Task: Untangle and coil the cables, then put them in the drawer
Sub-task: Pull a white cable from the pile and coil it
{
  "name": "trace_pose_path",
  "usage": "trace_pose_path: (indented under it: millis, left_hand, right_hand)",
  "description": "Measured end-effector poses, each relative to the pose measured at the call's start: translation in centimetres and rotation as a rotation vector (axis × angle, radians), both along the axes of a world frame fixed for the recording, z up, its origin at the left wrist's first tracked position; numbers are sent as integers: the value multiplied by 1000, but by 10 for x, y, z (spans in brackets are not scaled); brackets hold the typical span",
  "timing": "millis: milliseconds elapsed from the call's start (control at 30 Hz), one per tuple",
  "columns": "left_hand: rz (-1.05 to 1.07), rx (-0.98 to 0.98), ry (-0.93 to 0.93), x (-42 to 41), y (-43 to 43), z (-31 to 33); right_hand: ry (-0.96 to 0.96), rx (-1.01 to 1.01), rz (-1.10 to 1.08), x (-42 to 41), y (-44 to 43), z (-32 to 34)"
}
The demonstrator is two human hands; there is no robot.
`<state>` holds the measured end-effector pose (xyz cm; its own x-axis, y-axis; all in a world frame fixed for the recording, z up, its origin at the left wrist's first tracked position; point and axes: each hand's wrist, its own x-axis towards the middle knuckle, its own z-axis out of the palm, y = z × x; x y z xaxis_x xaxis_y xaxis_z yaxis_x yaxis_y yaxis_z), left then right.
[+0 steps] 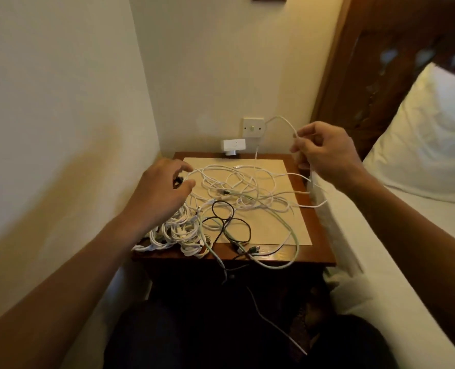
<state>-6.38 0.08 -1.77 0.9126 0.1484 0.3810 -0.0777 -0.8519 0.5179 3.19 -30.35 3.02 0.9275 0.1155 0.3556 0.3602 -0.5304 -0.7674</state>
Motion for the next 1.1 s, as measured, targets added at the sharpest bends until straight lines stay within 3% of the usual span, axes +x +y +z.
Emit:
trace_pose_path:
  millis: [233,400,600,700,800,867,1000,1100]
  left_hand:
    - [-118,-72,-93,-12,-45,46]
    - [-91,-198,-162,-11,-71,89]
    - [-250,-186,63,-9,-103,113]
    - [-375,-454,74,-23,-111,121]
    - [-490,-503,-83,-34,-119,140]
    - [-538,-428,-167,-39,-127,153]
    - [-509,-26,-322,-43,-131,151]
    - [-399,7,-216,-30,-113,122]
  right_hand:
    - [-256,-6,93,-27,-16,97]
    - [-408,-24,163,-67,-19,152]
    - [-518,-22,183,-111,-29,186]
    - [-364,-218,91,-119,-50,182]
    - [23,-332,121,-125,-63,168]
    - [149,-270,217,-133,-61,161]
    - [119,-177,388,-155,-57,159]
    - [62,-9,456,-165,-70,165]
